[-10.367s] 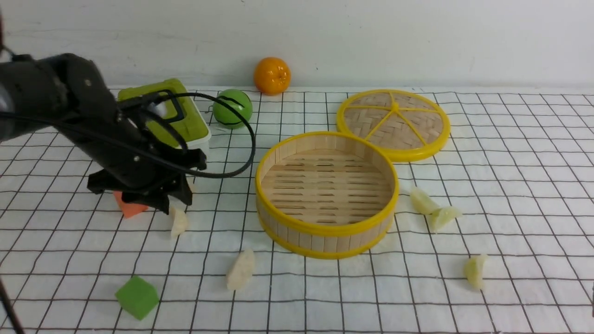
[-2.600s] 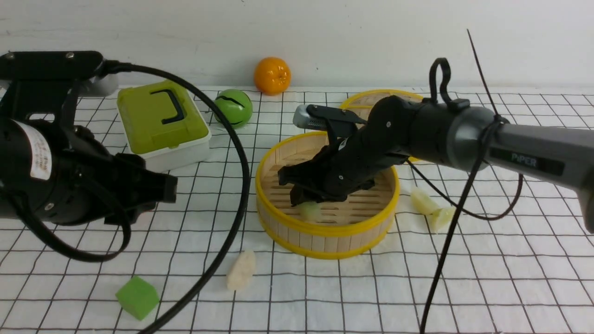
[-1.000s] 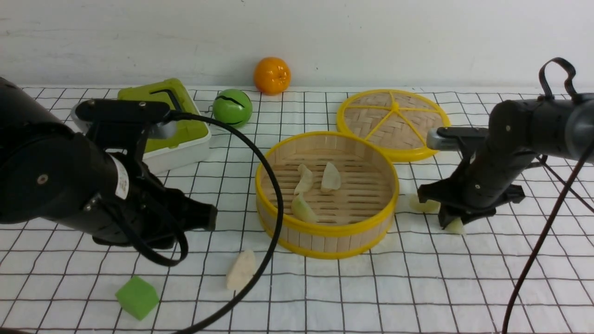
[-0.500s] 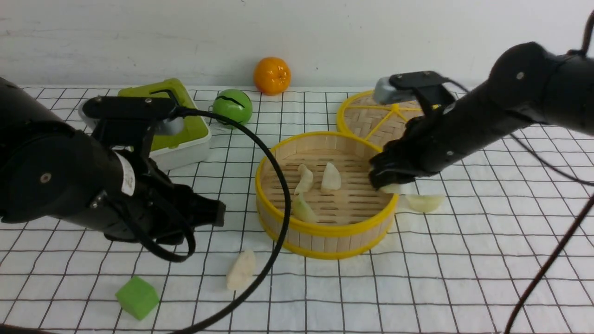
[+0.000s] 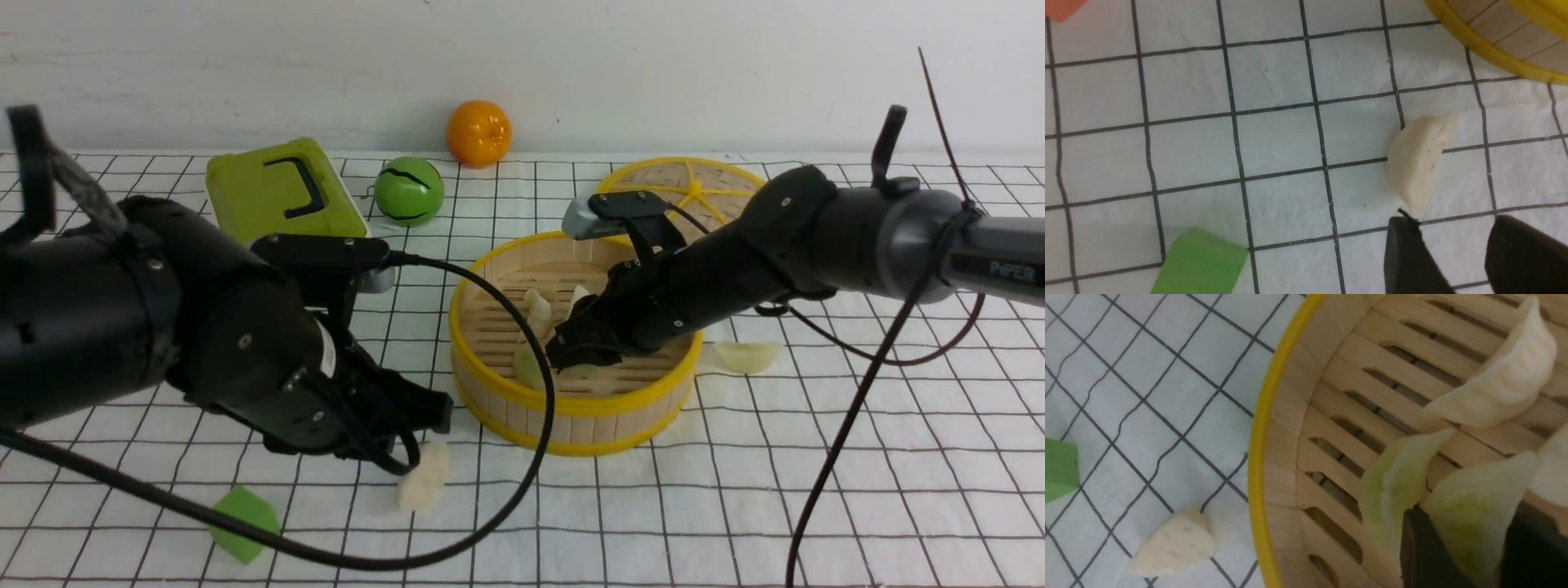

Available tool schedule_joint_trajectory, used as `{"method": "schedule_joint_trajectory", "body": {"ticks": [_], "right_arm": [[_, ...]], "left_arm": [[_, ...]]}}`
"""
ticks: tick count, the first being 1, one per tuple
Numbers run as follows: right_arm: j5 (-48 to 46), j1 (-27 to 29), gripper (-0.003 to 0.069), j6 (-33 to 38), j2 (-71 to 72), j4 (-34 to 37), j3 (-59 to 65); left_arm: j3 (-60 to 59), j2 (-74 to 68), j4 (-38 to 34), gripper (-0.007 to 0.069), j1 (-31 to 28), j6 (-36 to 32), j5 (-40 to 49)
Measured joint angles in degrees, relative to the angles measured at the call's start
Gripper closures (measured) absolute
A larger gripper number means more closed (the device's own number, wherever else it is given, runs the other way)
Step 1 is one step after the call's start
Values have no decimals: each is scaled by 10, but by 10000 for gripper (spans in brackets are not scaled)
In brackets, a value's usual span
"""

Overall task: Put the dumplings into the steamer on the table with the white tablecloth.
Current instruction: 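Place the dumpling in the bamboo steamer basket with the right gripper, then reach for and grasp a dumpling on the table with the left gripper, then place the dumpling into the bamboo steamer basket with the left gripper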

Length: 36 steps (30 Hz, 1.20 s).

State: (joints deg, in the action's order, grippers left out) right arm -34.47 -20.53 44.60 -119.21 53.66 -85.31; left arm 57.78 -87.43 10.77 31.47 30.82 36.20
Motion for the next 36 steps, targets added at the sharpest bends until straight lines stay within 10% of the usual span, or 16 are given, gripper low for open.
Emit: {"method": "schedule_joint_trajectory", "body": {"ticks": [14, 27, 30, 36], "right_arm": [[-22, 36, 153, -34, 38, 8, -5], [-129, 120, 257, -50, 214, -52, -5], [-157, 133, 315, -83, 246, -94, -5], [-204, 136, 467, -160, 283, -217, -5]], "left_arm": [[44, -98, -35, 227, 0, -115, -12], [69, -194, -15, 265, 0, -119, -38], [72, -195, -15, 383, 0, -119, -38], [118, -177, -36, 380, 0, -129, 22]]}}
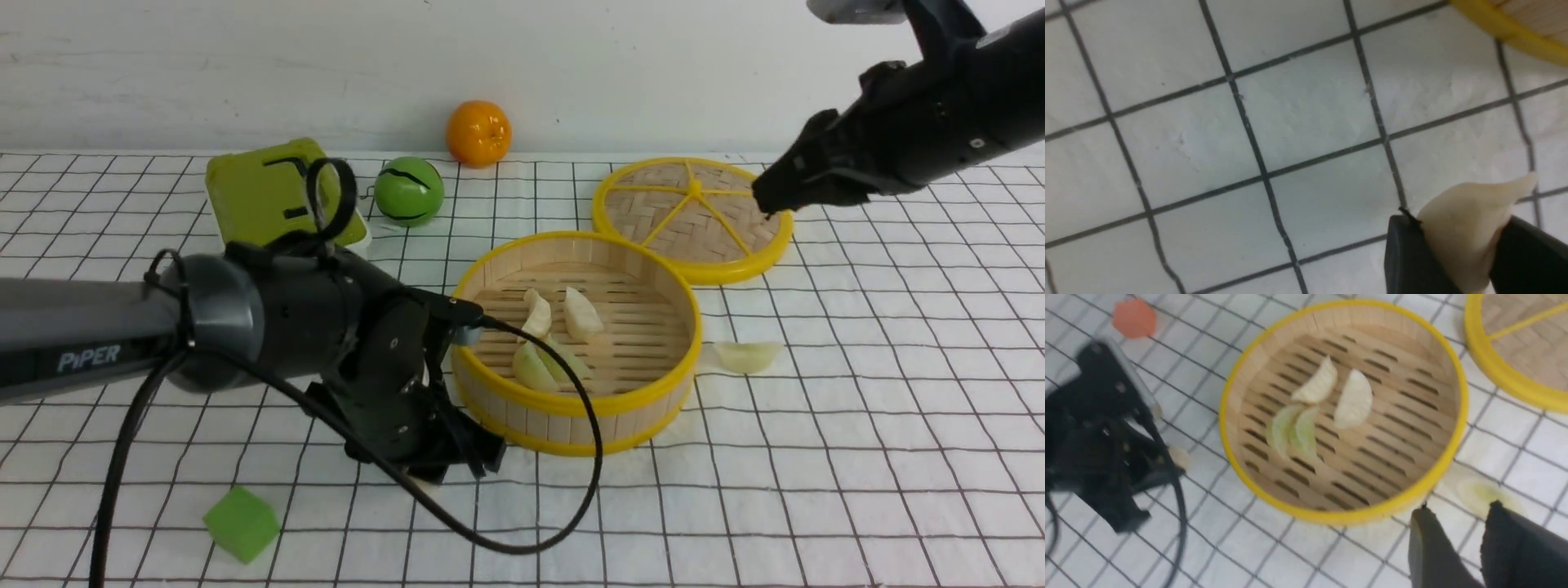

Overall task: Put the dumplings into the steamer on the table with the white tablecloth.
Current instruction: 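Place the dumpling into the bamboo steamer basket with the left gripper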

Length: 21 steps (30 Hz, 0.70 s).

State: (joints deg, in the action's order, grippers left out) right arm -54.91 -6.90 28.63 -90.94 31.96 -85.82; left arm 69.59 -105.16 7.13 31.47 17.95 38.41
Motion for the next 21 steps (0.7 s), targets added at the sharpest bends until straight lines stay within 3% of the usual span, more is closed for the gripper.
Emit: {"method": "schedule_joint_trajectory", "body": {"ticks": [4, 5, 7, 13, 21], "right_arm": [[-63, 0, 571, -55, 13, -74, 0], [-100, 0, 627, -77, 15, -109, 1], [-129, 0, 670, -93, 18, -135, 11], [-111, 0, 673, -109, 20, -155, 91], [-28, 0, 665, -106, 20, -157, 149]], "left_arm": [[50, 28, -40, 380, 0, -38, 60], [85, 38, -77, 380, 0, -67, 90], [140, 37, -119, 380, 0, -94, 113], [332, -51, -196, 380, 0, -117, 185], [604, -271, -195, 380, 0, -28, 254]]}}
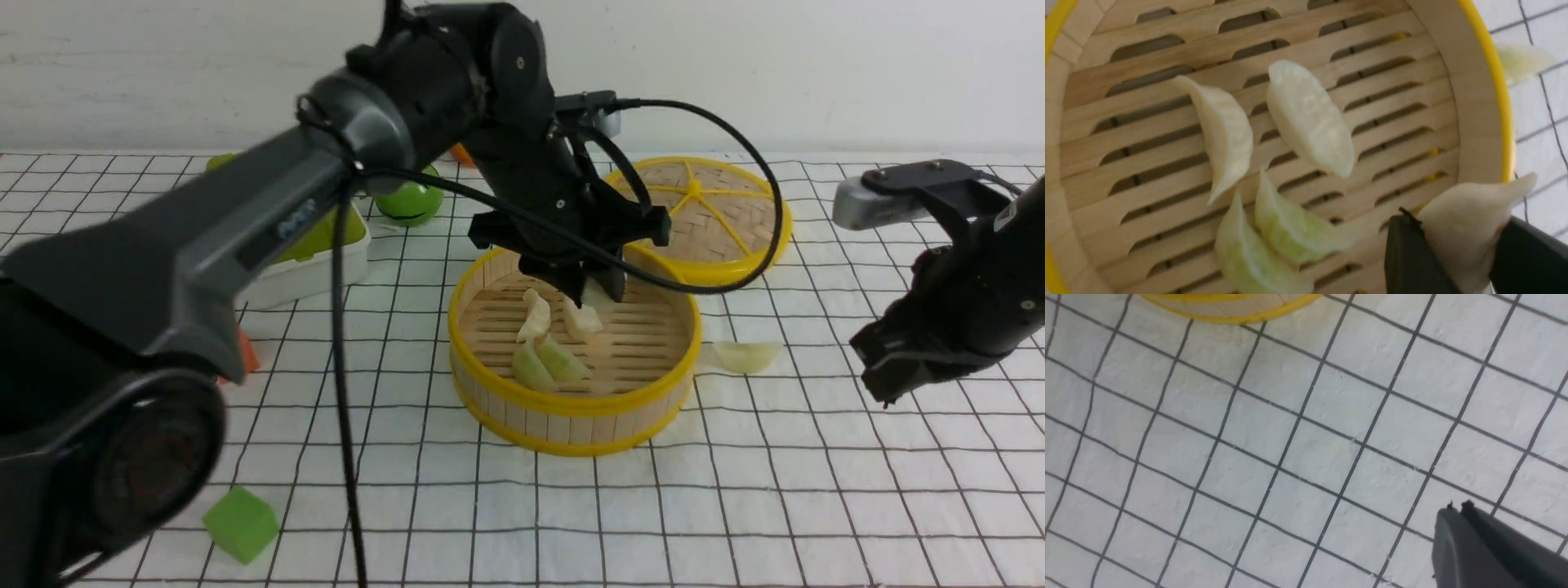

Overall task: Put the dumplings into the steamer on the table with the white tablecloth.
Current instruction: 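Place the dumpling into the bamboo steamer basket with the left gripper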

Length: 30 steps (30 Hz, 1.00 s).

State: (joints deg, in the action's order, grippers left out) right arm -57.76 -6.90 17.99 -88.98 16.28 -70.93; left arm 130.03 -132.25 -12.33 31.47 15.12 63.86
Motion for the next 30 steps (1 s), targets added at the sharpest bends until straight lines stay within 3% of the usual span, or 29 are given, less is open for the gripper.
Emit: {"method": "schedule_joint_trajectory", "body": {"ticks": [6, 13, 19, 26, 30], "right_arm": [[8, 0, 660, 1, 0, 6, 0], [14, 0, 657, 5, 0, 16, 0], [18, 0, 655, 10, 0, 27, 0], [18, 0, 645, 31, 0, 58, 0], [18, 0, 642, 34, 0, 60, 0]], "left_arm": [[119, -107, 1, 380, 1, 63, 16], [131, -121, 2, 380, 8, 104, -5], [132, -121, 3, 380, 11, 99, -13], [132, -121, 3, 245, 11, 98, -14], [132, -121, 1, 205, 11, 98, -11]]}}
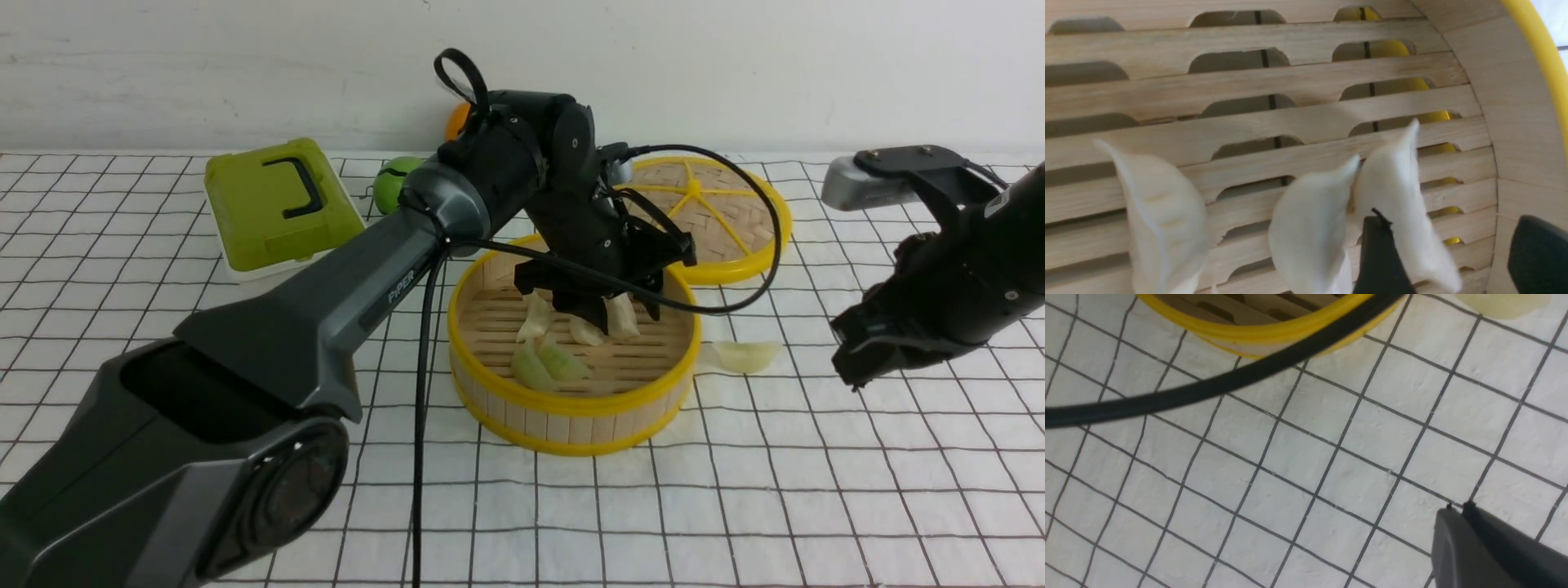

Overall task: Put the dumplings into the steamer on the table with the white tablecloth.
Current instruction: 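Place the dumpling into the bamboo steamer basket with the left gripper, then reach for and grasp a dumpling lying on the table beside the steamer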

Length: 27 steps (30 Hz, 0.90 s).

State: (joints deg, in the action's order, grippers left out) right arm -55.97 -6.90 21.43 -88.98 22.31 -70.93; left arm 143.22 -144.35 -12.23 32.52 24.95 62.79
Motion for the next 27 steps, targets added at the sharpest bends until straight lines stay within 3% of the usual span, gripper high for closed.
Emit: {"method": "schedule_joint_trajectory", "body": {"ticks": [8, 18, 24, 25, 26, 27], "right_arm": [[2, 0, 638, 1, 0, 0, 0], [94, 0, 614, 88, -12, -1, 0], [128, 0, 405, 127, -67, -2, -27], [130, 0, 314, 130, -87, -7, -44], [131, 0, 293, 132, -93, -9, -46], [135, 0, 214, 139, -120, -16, -64]], "left_arm": [[0, 19, -4, 197, 0, -14, 26], [-6, 203, 47, 228, 1, -131, 83], [-79, 373, 112, 385, 1, -161, 83], [-127, 438, 129, 457, 1, -164, 83], [-141, 453, 133, 465, 1, -164, 83], [-206, 506, 150, 527, 1, -166, 83]]}}
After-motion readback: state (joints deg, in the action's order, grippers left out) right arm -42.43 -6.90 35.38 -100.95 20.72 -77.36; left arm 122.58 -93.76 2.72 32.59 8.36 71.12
